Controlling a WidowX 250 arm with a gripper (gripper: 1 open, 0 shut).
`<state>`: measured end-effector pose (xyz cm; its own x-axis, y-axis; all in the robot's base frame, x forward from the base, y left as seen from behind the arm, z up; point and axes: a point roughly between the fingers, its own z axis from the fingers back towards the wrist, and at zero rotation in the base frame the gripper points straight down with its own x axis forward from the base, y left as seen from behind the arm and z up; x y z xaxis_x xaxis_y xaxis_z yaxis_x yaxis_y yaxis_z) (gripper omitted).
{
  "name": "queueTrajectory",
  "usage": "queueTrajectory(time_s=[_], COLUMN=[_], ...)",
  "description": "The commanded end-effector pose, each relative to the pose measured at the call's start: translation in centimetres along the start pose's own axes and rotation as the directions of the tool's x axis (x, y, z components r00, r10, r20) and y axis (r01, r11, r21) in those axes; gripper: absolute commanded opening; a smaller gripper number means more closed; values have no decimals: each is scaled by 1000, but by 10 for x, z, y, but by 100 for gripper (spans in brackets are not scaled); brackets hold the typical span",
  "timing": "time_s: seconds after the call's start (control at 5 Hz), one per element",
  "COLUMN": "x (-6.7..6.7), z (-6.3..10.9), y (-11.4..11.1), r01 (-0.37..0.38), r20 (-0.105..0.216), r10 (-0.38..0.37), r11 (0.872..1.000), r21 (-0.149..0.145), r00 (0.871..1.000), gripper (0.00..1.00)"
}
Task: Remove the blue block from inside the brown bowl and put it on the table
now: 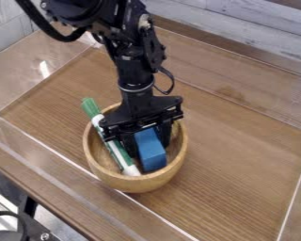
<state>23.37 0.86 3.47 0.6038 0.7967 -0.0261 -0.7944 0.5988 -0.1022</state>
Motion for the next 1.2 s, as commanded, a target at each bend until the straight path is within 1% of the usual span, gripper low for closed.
queueTrajectory(time_s=[0.0,0.4,1.0], x=[5,4,4], z=[15,16,27], y=[-9,-10,-13], r01=[29,52,76], r20=[48,54,41], r10=[-27,-49,-74], r11=[999,998,996], r21=[-44,-44,-43], r00=[998,997,996], gripper=[0,0,0])
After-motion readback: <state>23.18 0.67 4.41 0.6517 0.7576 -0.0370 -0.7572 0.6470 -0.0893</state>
